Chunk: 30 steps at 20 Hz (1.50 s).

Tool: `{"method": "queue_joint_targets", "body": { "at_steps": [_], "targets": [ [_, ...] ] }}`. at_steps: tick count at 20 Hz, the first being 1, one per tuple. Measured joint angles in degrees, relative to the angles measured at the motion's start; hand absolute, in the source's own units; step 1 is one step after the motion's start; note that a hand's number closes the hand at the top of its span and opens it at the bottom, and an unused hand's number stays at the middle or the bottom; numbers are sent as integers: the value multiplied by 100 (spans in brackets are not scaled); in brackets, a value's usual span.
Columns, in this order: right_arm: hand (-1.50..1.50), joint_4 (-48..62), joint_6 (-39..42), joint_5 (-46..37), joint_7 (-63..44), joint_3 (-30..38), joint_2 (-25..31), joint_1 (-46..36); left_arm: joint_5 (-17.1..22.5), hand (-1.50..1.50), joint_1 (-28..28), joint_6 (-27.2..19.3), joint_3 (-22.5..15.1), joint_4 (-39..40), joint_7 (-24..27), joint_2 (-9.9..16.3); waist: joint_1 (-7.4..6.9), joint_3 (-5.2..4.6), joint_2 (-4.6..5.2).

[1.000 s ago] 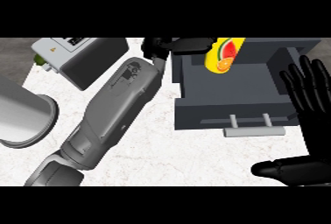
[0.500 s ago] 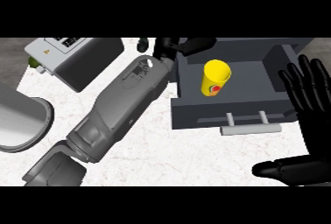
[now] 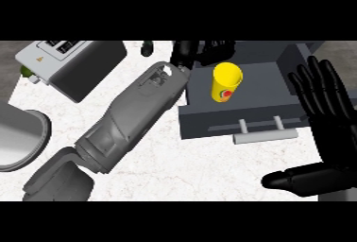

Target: Pick up the cup, place it into the drawer and close the drawer

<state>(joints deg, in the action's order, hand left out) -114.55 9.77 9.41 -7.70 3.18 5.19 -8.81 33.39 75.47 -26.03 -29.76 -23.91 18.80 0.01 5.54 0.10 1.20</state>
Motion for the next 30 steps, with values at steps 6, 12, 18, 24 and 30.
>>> {"method": "queue_joint_targets", "body": {
  "at_steps": [6,12,18,24,30],
  "targets": [
    [-150,36,108,145,127,43,-1,25,107,-150,53,-206,-421,133,-62,-1,83,2,25],
    [-150,-73,115,380,-20,117,10,-47,527,-150,-97,-96,-427,-79,297,-1,54,-2,18],
    [-150,-153,254,772,-169,245,89,40,1006,-150,-61,130,-146,-362,725,-1,-115,-5,-27],
    [150,-368,503,1058,-322,421,358,180,1191,-150,-276,225,171,-839,703,92,-404,-9,-108],
    [150,-568,993,583,-196,321,784,513,1242,-150,-971,208,370,-1713,628,544,-601,-12,-162]
  ]
}}
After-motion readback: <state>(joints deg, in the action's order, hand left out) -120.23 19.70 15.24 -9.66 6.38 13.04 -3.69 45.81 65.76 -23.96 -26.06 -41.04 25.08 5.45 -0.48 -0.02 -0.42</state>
